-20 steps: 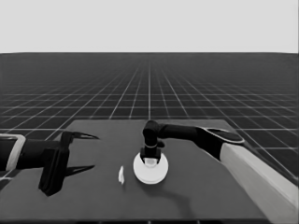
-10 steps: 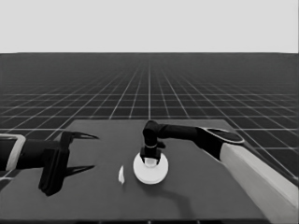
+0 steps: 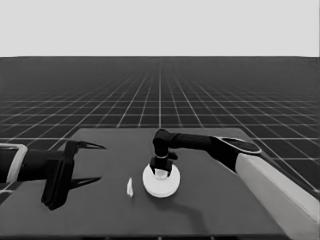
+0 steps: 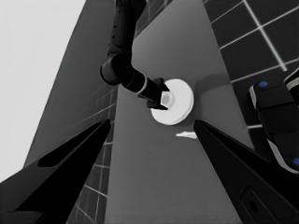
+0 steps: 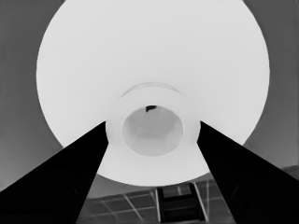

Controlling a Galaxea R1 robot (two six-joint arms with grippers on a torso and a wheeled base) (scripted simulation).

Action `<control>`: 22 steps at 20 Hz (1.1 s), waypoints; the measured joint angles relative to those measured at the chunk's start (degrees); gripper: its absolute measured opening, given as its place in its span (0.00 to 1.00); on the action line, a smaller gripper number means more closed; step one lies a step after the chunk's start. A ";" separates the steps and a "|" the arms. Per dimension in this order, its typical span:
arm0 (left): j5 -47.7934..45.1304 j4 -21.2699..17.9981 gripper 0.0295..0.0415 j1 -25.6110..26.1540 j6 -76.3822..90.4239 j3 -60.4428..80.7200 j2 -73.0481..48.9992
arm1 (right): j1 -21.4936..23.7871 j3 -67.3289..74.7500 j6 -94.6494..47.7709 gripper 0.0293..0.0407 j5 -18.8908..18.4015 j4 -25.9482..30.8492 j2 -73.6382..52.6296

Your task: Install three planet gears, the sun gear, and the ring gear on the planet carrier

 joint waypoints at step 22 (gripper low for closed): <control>0.00 0.00 0.75 0.00 0.00 0.00 0.00 | 0.00 0.00 11.00 0.49 0.00 0.00 0.00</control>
